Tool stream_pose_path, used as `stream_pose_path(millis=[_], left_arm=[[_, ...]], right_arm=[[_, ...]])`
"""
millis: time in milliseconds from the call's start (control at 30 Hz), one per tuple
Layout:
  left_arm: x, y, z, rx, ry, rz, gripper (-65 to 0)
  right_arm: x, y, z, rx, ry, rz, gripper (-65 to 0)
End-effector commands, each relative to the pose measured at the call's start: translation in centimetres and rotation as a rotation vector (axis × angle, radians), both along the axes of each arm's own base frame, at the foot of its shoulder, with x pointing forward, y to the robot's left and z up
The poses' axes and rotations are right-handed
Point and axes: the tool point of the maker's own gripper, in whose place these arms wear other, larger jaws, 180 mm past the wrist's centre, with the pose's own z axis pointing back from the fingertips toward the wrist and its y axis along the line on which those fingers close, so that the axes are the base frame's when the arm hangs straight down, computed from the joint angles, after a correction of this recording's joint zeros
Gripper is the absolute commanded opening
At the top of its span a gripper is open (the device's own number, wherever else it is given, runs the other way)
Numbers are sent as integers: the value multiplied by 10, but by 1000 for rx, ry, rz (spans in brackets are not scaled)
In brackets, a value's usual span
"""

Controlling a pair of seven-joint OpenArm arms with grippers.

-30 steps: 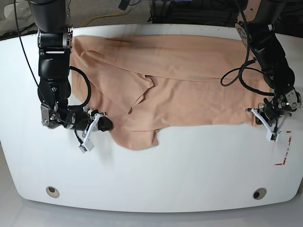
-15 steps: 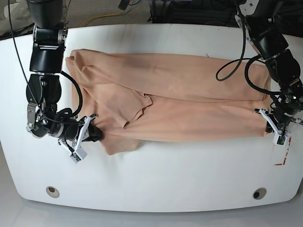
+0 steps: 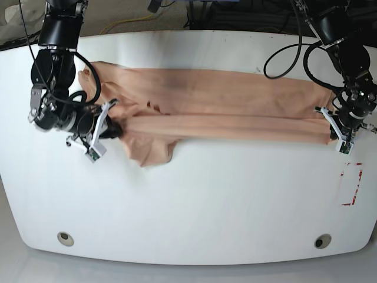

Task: Fold the T-shirt properly
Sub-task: 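Fold the pinched hem edge over toward the collar with both grippers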

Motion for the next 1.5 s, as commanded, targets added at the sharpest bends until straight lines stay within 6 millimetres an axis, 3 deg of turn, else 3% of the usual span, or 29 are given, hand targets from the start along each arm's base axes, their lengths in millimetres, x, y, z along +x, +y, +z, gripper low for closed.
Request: stream_pose_path(millis=[0, 233, 300, 400, 467, 567, 667, 767, 867, 1000, 1100, 1233, 1467], left_arm=[[-2, 6, 8, 24, -22, -1, -650], [-33, 6, -20, 27, 72, -3, -650], [-41, 6, -27, 30, 100, -6, -622], [-53, 10, -37, 43, 173, 15, -489], [-59, 14, -41, 52, 217, 30, -357], [-60, 14, -41, 60, 228, 33, -260], [-54, 13, -26, 83, 187, 23, -251], [-46, 7, -5, 104, 122, 3, -250], [-39, -4, 9, 71, 63, -26, -251], [-36, -10, 12, 42, 44, -39, -253], [-35, -21, 1, 27, 71, -70, -253], [-37, -36, -19, 2, 129, -112, -253], [-48, -32, -46, -37, 206, -92, -253]], right_arm=[[-7, 3, 9, -4, -39, 18, -650], [-39, -2, -12, 18, 27, -43, -644], [-41, -5, -13, 22, 30, -55, -568], [-42, -5, -14, 18, 37, -55, -398], [-42, -5, -12, 22, 29, -52, -279], [-38, -11, -1, 6, -7, -68, -211], [-32, -19, 12, -4, -50, -98, -205], [-11, -23, 24, 9, -87, -113, -205], [8, -29, 21, 46, -70, -143, -205], [37, -25, 9, 140, -18, -185, -205], [52, -22, -5, 205, 52, -207, -205], [68, 1, -21, 265, 135, -177, -205], [75, 46, -27, 309, 156, -97, -205]])
